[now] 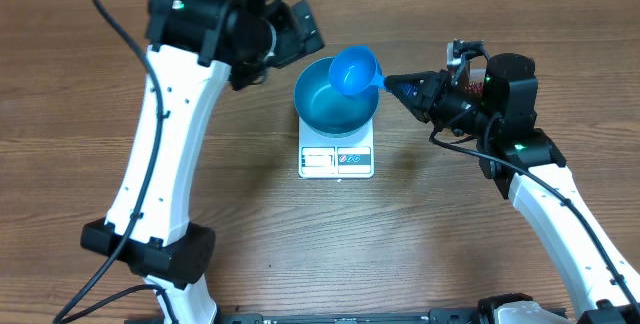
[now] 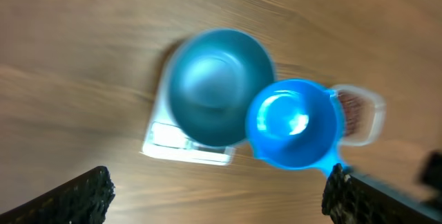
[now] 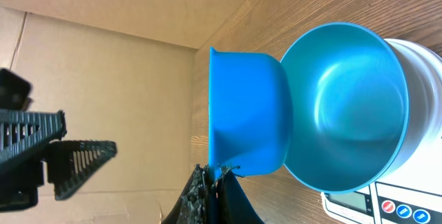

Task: Scoop item into bowl and weigh 150g on scale
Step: 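Close the right gripper on the scoop handle, release with left gripper, then carry the scoop with the right gripper over the bean tub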

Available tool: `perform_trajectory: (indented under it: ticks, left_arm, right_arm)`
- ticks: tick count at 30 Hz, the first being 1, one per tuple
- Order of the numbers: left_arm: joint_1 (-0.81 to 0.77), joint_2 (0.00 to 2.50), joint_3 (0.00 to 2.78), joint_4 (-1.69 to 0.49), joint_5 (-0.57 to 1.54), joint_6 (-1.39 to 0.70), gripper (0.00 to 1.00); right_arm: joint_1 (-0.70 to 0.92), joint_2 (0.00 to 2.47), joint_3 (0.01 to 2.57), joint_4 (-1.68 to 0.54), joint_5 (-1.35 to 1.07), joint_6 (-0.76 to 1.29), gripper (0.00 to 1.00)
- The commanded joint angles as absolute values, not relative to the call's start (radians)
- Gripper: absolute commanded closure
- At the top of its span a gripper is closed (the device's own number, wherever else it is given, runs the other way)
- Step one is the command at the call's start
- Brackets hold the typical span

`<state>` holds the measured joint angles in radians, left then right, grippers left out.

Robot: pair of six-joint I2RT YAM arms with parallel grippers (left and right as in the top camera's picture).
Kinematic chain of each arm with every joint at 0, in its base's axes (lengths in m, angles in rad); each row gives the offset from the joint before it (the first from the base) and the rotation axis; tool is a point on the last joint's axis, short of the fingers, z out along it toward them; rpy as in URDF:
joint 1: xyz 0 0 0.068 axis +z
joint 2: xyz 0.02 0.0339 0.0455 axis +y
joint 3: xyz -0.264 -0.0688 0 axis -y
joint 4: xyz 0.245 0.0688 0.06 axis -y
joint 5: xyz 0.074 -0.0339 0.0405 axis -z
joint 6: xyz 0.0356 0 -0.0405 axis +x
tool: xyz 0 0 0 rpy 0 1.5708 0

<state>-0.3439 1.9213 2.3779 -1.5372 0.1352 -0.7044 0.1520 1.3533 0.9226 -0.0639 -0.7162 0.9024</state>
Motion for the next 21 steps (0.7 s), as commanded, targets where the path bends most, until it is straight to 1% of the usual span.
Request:
perform_trajectory:
  ticks: [1,5,9,16,21]
  left_arm:
    - [-0.326,1.907,2.392,-1.567,-0.003,-0.347,0.00]
    - [-0.325,1.909,2.391,-1.608,-0.081,-0.219,0.00]
    - [-0.325,1.909,2.391,-1.619,-0.088,-0.194,0.00]
    - [-0.325,1.909,2.391,-1.618,-0.088,-0.194,0.01]
    - [-0.325,1.909,2.391,-1.619,-0.088,-0.194,0.00]
  right_arm:
    - [0.157,1.351,0.945,-0.057,-0.712,0.878,0.96]
    - [0.157,1.351,0.955,-0.059,-0.726,0.861,0.96]
    - [0.157,1.351,1.000,-0.117,-0.720,0.824,0.96]
    - [0.157,1.351,1.184,-0.444,-0.550,0.701,0.96]
    - [0.157,1.351,1.349,-0.712,-0.334,0.613,0.96]
